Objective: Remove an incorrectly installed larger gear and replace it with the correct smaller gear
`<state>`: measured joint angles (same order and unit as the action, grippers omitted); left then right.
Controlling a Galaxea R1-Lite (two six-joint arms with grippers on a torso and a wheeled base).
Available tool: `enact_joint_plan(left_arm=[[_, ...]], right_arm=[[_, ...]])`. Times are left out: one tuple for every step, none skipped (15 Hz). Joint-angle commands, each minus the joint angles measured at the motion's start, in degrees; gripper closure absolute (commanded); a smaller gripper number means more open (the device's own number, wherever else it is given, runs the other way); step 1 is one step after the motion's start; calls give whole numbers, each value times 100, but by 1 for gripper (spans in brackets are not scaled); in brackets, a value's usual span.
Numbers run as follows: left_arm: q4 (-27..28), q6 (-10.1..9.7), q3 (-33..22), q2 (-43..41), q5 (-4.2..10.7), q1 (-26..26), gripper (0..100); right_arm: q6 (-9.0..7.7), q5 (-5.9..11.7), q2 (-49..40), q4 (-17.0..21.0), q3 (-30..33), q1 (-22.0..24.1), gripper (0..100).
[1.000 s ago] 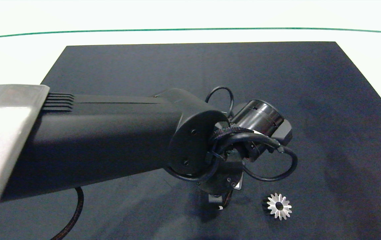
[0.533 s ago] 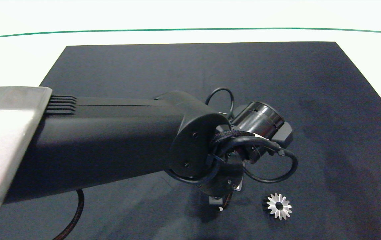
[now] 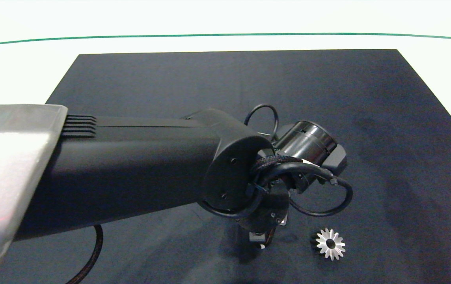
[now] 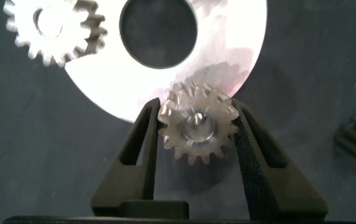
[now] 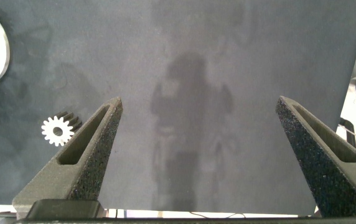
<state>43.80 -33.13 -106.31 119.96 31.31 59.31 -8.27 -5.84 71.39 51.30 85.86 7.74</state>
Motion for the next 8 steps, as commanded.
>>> enact_joint_plan(left_arm=[[6,-9,-12,45,16,2,84],[6,-9,5,45,16,2,84],[6,-18,23,45,16,2,84],[6,-18,32,28,16,-7,84],[6,-18,41,19,16,-7,84],[6,-26,49,2,16,2,84],[14,-44,85,-16,25,2,84],[6,-53,155,-78,25,2,84]], right_arm=[[-8,-5,-2,29,1,-1,0],[-8,-5,-2,29,1,-1,0],[-8,-5,-2,29,1,-1,0],[-8,-5,-2,29,1,-1,0],[-8,-5,-2,29,1,-1,0],[-8,-5,-2,29,1,-1,0],[-8,-5,-2,29,1,-1,0],[-8,-5,-2,29,1,-1,0]])
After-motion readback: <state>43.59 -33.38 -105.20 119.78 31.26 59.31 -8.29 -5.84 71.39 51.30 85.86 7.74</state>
